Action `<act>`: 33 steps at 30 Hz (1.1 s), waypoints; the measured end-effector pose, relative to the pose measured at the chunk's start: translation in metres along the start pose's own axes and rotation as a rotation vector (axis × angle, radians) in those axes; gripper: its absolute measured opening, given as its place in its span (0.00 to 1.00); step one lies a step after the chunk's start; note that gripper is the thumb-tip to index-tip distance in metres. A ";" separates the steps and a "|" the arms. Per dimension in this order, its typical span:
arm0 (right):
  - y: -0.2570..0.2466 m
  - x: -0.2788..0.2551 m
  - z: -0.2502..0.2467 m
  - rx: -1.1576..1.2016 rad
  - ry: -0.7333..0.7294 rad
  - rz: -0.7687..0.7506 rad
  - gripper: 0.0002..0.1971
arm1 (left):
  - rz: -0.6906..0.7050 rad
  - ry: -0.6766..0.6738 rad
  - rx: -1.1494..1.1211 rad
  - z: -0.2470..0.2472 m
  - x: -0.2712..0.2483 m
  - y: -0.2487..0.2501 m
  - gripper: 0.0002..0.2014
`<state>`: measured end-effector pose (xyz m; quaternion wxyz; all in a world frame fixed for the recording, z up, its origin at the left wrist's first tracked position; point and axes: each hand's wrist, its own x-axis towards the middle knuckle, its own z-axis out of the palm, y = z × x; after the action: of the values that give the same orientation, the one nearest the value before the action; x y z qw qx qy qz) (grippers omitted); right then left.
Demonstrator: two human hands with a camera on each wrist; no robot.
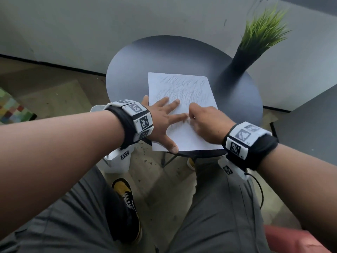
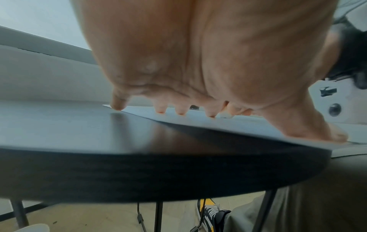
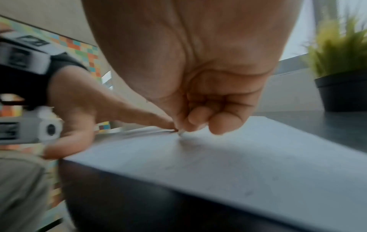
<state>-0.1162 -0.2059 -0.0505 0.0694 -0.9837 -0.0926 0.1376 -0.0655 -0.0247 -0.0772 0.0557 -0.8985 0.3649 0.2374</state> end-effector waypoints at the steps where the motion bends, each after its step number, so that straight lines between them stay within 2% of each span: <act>1: -0.008 -0.005 0.003 0.017 -0.035 -0.084 0.06 | -0.001 -0.001 -0.010 0.000 0.000 0.000 0.58; 3: -0.022 -0.019 0.007 0.049 -0.163 -0.265 0.06 | -0.007 -0.006 -0.014 0.000 -0.001 0.000 0.58; 4: -0.022 -0.021 0.005 0.046 -0.196 -0.291 0.06 | -0.009 -0.006 -0.011 0.000 0.000 0.000 0.58; 5: -0.016 -0.016 0.003 0.036 -0.179 -0.265 0.06 | -0.011 -0.007 -0.011 0.000 0.000 0.000 0.59; 8: 0.006 0.005 -0.005 0.035 -0.030 0.041 0.08 | -0.021 -0.018 0.008 -0.001 0.000 0.001 0.59; 9: 0.006 0.004 -0.002 0.035 0.002 0.081 0.08 | -0.025 -0.023 0.015 -0.002 0.000 0.001 0.58; 10: 0.002 0.001 0.003 0.038 0.008 0.030 0.08 | -0.030 -0.023 0.013 -0.002 0.001 0.001 0.59; 13: -0.022 -0.022 0.013 0.076 -0.120 -0.261 0.07 | -0.055 -0.030 0.013 -0.002 0.001 0.003 0.59; 14: -0.022 -0.025 0.012 0.061 -0.143 -0.292 0.08 | -0.059 -0.032 0.024 -0.002 0.000 0.004 0.59; 15: -0.017 -0.021 0.008 0.051 -0.130 -0.271 0.08 | -0.055 -0.033 0.031 -0.003 -0.001 0.005 0.59; 19: 0.015 0.000 -0.001 0.130 -0.073 0.005 0.07 | -0.037 -0.031 0.035 -0.006 -0.007 0.000 0.57; 24: 0.029 0.006 0.004 0.258 -0.084 0.099 0.07 | -0.105 0.022 -0.063 0.008 -0.026 -0.030 0.57; 28: 0.023 0.011 0.000 0.246 -0.021 0.204 0.07 | -0.082 0.038 -0.030 0.007 -0.017 -0.030 0.57; 30: 0.006 0.003 0.001 0.216 0.004 0.144 0.07 | -0.066 0.054 0.001 0.003 -0.011 -0.023 0.57; 33: -0.025 -0.011 0.009 0.132 -0.113 -0.174 0.06 | -0.041 0.070 0.012 0.003 -0.003 -0.022 0.57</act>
<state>-0.1333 -0.1825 -0.0518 0.1404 -0.9559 -0.1723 0.1921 -0.0536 -0.0055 -0.0804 0.0530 -0.9132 0.3497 0.2024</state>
